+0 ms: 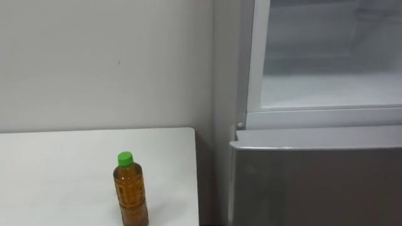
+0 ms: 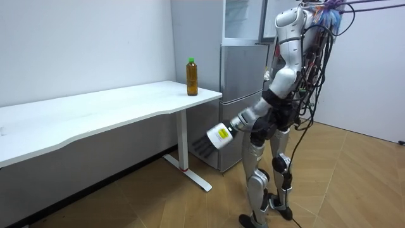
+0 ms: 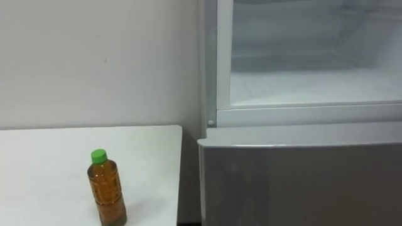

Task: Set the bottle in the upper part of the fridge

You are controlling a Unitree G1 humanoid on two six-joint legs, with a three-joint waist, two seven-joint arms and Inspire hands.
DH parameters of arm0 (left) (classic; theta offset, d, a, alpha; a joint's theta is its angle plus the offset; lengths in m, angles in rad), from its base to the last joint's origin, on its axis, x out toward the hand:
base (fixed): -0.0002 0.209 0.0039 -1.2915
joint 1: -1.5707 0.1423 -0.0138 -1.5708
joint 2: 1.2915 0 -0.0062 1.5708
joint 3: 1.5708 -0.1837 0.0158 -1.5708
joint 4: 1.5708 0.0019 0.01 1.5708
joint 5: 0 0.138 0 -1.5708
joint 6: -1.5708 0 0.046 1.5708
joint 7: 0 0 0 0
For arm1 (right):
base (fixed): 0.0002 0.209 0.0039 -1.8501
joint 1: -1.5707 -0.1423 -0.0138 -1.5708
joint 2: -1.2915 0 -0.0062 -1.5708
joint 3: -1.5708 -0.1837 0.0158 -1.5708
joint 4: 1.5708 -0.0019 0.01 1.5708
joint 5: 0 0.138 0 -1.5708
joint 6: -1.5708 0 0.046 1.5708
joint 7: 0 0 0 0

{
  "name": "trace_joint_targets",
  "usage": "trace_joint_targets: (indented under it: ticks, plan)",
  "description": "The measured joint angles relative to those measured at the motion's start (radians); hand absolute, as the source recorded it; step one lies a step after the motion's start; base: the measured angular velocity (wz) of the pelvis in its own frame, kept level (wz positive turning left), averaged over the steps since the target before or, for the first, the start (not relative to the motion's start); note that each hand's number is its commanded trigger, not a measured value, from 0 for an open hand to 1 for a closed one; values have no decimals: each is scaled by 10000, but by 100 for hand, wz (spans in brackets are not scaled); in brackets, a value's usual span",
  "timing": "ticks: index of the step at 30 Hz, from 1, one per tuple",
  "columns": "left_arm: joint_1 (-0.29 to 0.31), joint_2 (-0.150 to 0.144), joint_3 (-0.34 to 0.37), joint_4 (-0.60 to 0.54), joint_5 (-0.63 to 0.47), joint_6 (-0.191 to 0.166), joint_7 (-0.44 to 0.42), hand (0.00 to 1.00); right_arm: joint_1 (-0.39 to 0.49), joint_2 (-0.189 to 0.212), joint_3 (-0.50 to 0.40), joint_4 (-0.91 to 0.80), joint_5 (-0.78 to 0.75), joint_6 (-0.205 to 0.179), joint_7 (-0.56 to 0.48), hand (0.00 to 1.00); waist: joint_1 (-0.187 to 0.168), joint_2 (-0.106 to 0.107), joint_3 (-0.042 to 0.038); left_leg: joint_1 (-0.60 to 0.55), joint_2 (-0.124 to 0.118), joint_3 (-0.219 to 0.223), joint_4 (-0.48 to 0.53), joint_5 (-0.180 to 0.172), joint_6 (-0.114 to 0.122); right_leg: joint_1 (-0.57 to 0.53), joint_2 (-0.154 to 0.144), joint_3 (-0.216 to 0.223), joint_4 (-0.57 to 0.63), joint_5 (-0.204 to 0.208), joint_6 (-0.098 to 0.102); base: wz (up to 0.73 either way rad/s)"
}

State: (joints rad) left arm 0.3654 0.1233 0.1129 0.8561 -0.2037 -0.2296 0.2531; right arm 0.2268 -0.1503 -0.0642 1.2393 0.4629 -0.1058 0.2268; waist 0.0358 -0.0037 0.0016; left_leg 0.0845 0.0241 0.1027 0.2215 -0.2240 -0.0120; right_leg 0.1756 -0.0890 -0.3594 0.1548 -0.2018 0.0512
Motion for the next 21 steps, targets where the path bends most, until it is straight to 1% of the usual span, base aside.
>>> trace_joint_targets:
  ticks: [1,2,3,4,5,7,8,10,11,13,16,19,21]
  plan:
    - [76,0,2,546,-3,57,-3,0,-1,8,0,2,-9,0,-9,0,-44,-4,1,-13,0,1,12,-8,-5,-12,0,-4,0,1,0,0]
    - [115,0,2,759,2,91,-5,0,-3,9,-1,15,-10,-1,-14,0,-45,1,-1,-20,0,0,13,-11,-6,-18,1,-1,-1,1,0,0]
    - [154,8,2,1224,4,141,-26,0,-22,0,3,42,2,15,-15,0,-26,-2,1,-16,3,-1,9,-18,-10,-17,3,1,-6,1,0,0]
    - [180,35,2,1735,17,287,-38,0,-51,-18,7,49,21,90,-5,0,-35,5,-4,-7,5,-1,9,-20,-12,-8,5,2,-9,0,0,0]
    - [159,44,5,1964,30,383,-40,0,-67,-31,7,56,28,141,9,0,-38,4,-6,0,5,0,8,-20,-12,-8,5,8,-9,0,0,0]
    - [85,52,16,2680,251,883,-136,0,-68,-48,8,60,121,308,34,0,-38,4,-4,28,12,42,-10,-20,-12,-5,6,59,-8,0,0,-4]
    - [85,51,12,2775,337,1071,-207,0,-72,-47,9,60,154,346,35,0,-40,4,-3,42,12,53,-15,-20,-12,1,6,79,-8,0,0,-6]
    - [37,40,-69,2987,738,1638,-487,0,-85,-46,20,64,307,455,30,0,-63,-3,2,65,14,74,-32,-21,-11,10,2,124,6,0,0,-2]
    - [-4,40,-114,3021,892,1759,-547,0,-94,-46,21,64,323,488,28,0,-69,-5,2,64,14,73,-37,-21,-11,9,0,123,7,0,1,0]
    - [-266,36,-210,3120,1316,2136,-906,0,-107,-45,6,97,423,579,27,0,-101,-4,5,73,20,79,-103,-21,-11,8,5,144,2,-1,0,0]
    - [-505,32,-401,3133,1369,2485,-1292,0,-113,-35,15,47,466,641,18,0,-183,9,8,126,31,205,-142,-21,-11,-12,10,288,0,-14,-2,-10]
    - [-744,46,-599,3117,1468,2684,-1573,0,-208,16,41,-29,541,662,30,0,-410,-2,9,121,10,213,-153,-23,-6,-30,-4,304,0,-22,13,-3]
    - [-837,92,-706,3118,1707,2743,-1697,0,-316,14,40,-21,455,741,61,0,-595,-4,8,116,7,225,-138,-23,-5,-52,-3,314,-3,-26,18,0]
